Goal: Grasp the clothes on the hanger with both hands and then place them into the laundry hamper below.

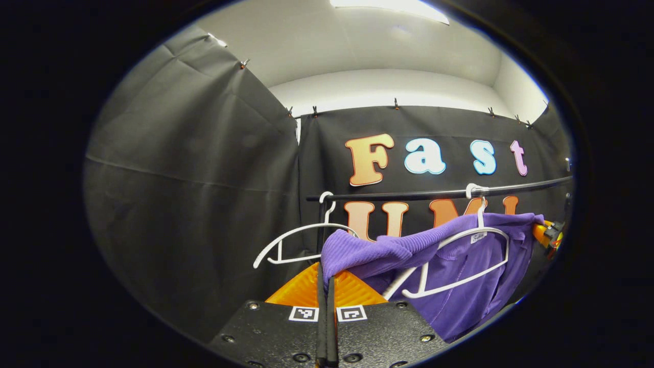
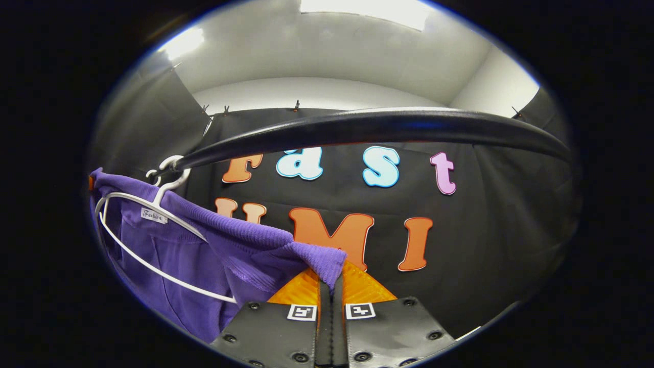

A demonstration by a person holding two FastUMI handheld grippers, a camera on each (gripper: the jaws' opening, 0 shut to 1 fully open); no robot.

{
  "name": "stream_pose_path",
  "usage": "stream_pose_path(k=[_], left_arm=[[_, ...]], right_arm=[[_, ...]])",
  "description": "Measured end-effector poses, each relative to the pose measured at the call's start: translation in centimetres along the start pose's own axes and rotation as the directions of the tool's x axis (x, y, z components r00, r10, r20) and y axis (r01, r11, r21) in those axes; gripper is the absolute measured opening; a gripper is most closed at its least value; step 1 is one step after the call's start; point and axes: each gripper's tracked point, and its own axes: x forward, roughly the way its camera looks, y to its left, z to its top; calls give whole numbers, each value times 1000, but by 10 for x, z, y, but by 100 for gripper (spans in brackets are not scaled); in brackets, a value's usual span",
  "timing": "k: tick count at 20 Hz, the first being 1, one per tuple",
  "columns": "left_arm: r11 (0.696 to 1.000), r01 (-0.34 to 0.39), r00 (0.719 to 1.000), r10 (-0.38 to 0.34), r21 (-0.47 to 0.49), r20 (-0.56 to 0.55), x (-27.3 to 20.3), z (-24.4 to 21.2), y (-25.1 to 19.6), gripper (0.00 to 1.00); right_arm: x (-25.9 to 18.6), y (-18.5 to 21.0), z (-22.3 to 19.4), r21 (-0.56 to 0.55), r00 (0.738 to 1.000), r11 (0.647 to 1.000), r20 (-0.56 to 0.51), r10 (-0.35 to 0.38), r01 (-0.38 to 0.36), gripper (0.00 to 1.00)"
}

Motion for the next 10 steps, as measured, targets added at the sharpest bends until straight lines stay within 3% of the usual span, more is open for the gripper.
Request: stream_pose_path(k=[5,10], left_arm=[[1000,18,1000,-17,7,-19,25,-12,0,0],[997,55,994,-59,-49,-93,46,-59,-4,0]], right_arm=[[11,-5,-9,-8,1000,1000,-2,-13,13,7],[17,-10,-30,-32,999,999,-31,-19,18,7]])
